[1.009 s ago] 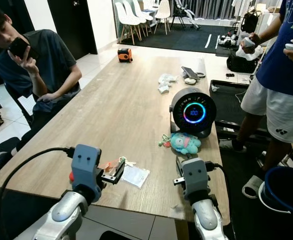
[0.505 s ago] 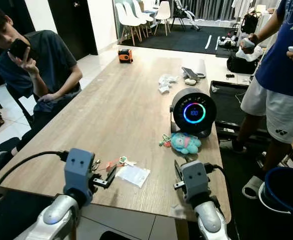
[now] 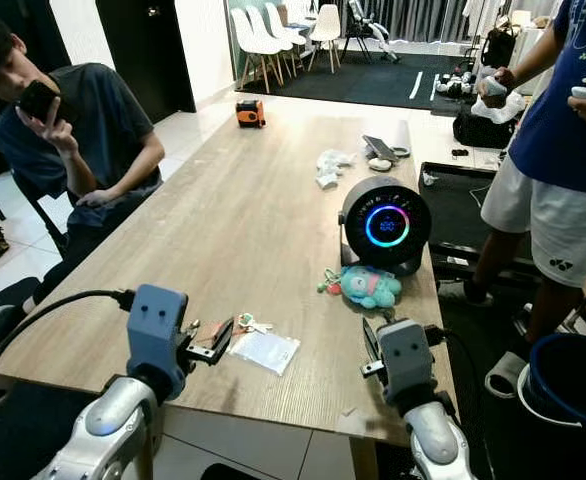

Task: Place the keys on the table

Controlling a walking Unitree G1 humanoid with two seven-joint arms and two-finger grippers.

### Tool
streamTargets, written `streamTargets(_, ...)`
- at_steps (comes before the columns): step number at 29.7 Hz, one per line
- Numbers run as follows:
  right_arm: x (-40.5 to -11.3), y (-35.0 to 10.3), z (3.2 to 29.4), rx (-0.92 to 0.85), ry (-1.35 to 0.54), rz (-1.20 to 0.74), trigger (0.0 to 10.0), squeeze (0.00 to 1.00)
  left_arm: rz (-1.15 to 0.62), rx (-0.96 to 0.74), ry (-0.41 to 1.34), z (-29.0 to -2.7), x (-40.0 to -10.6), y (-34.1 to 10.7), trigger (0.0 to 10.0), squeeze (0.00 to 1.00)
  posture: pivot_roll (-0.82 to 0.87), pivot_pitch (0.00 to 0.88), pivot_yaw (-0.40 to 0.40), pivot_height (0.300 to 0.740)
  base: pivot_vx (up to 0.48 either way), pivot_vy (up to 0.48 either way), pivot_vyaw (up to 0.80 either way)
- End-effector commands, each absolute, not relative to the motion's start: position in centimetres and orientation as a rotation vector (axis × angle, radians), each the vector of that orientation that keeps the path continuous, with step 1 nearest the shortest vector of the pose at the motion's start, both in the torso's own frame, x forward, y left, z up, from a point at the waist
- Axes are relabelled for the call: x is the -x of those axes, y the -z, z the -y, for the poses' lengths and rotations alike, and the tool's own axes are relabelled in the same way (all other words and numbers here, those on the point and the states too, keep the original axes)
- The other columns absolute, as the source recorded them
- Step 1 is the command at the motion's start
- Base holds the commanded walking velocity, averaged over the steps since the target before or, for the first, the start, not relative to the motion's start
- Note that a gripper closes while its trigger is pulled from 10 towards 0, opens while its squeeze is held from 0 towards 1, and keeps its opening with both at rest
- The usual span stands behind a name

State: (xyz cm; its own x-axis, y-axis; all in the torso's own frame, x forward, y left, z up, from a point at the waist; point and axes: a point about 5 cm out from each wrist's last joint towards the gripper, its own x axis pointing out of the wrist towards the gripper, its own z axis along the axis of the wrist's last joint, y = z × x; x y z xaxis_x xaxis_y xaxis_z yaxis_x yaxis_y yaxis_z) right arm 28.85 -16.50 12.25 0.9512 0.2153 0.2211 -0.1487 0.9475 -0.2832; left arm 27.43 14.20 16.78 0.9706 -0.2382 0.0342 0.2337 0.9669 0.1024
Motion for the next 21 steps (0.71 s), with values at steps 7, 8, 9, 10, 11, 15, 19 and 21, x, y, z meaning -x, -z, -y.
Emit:
streamTargets(7,-28.9,-12.4,15.5,0.241,-0.196,0.266,10.0,0.0,0.029,-0.095,0.24,-14.0,-27.5,-16.5,10.0,0.28,0.13,0.109,0.062,0.74,0.0,0.0,0.0)
streamTargets(8,-28.9,-12.4,15.5,0.24,-0.196,0.267,10.0,0.0,0.029,-0.095,0.239,-14.0,-27.6,-16.5,10.0,0.28,0.13,0.109,0.061,0.74,0.0,0.0,0.0)
streamTargets(9,-28.9,-12.4,15.5,0.24,-0.196,0.267,10.0,0.0,0.029,-0.095,0.239,-14.0,-27.6,-16.5,10.0,0.28,0.13,0.109,0.061,0.74,0.0,0.0,0.0)
streamTargets(10,-28.9,-12.4,15.5,0.24,-0.196,0.267,10.0,0.0,0.029,-0.095,0.239,-14.0,-27.6,-16.5,10.0,0.28,0.13,0.109,0.061,0.74,0.0,0.0,0.0)
streamTargets(11,-28.9,-12.4,15.5,0.24,-0.196,0.267,10.0,0.0,0.029,-0.095,0.239,-14.0,-27.6,-16.5,10.0,0.28,0.13,0.109,0.061,0.74,0.0,0.0,0.0)
streamTargets(15,-29.1,-12.6,15.3,0.236,-0.196,0.276,10.0,0.0,0.029,-0.092,0.222,-14.1,-27.7,-16.4,10.0,0.29,0.13,0.107,0.059,0.74,0.0,0.0,0.0)
streamTargets(19,-29.1,-12.6,15.1,0.234,-0.197,0.279,10.0,0.0,0.031,-0.092,0.223,-14.0,-27.7,-16.5,10.0,0.29,0.13,0.106,0.056,0.74,-0.083,0.0,0.0)
streamTargets(21,-29.1,-12.6,15.0,0.234,-0.2,0.279,10.0,0.0,0.031,-0.092,0.222,-14.0,-27.7,-16.4,10.0,0.28,0.13,0.106,0.054,0.74,-0.356,0.0,0.0)
